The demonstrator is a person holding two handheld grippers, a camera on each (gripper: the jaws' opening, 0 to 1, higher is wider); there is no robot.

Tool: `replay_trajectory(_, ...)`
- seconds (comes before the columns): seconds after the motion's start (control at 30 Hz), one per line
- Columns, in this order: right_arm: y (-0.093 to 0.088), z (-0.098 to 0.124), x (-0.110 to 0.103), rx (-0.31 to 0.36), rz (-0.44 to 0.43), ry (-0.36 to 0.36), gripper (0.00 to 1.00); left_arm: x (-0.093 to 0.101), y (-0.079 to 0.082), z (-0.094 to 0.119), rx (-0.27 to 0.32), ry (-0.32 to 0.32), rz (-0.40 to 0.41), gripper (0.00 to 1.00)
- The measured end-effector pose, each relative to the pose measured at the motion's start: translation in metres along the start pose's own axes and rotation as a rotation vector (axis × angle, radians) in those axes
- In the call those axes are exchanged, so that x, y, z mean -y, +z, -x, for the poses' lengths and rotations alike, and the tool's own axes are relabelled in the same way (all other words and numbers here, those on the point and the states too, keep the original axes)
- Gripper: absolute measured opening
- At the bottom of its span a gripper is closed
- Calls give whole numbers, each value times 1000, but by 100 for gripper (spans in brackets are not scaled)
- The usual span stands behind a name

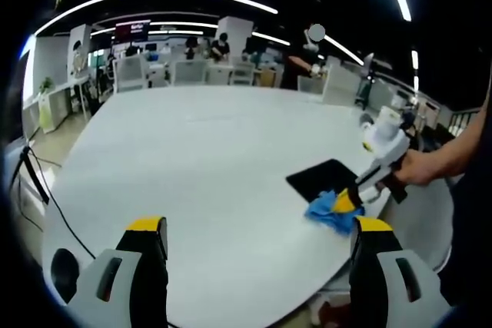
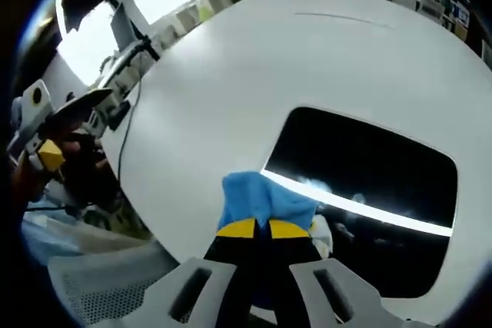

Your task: Wipe the mirror surface with the cleaning cloth until all visible marks leave the cleaned area.

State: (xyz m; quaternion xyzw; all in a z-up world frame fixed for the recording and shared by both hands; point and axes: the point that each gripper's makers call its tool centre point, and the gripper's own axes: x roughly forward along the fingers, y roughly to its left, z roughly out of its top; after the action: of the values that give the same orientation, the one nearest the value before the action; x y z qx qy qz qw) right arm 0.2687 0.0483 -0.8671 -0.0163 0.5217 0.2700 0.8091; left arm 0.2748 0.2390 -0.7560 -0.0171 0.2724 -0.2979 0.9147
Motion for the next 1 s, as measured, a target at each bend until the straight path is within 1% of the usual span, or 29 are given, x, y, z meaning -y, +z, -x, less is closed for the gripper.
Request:
replay_trajectory(0.17,0,1,0,-5,-6,1,0,-2,-1,0,-8,2,0,100)
replay_trajectory(0.23,0,2,1,-28,-48,17,0,-3,0,0,-6,3,4,100)
replay_trajectory(0.33,0,1,1,-37,-35,19,0,-6,0,2,-3,10,11,100)
replay_trajectory(0.43,5,-2,2,-42,-25,19,0,-8,0,3,1,14,20,100)
replay_trajectory(0.5,11,-5,4,-42,-26,18,0,-9,-1,4,2,17,26,100)
replay_trajectory(0.57,21,-8,10,-28,-6,-2,0,-9,-3,4,-1,18,30,100)
replay_trajectory(0.6,24,-10,11,-28,-9,-2,0,-9,-4,4,-2,18,30,100)
replay_trajectory(0.67,37,-14,18,-20,-2,-15,0,-10,-6,5,-4,19,35,100)
replay_trajectory(0.77,51,-19,26,-15,-23,-13,0,-13,-7,7,-6,25,40,100)
replay_trajectory(0.87,63,-24,32,-6,-24,-19,0,-13,-7,7,-7,30,45,100)
replay_trajectory(0.9,69,-26,35,0,-3,-29,0,-13,-7,7,-7,30,46,100)
replay_trajectory(1.0,80,-31,39,-6,7,-39,0,-13,-7,6,-8,30,48,100)
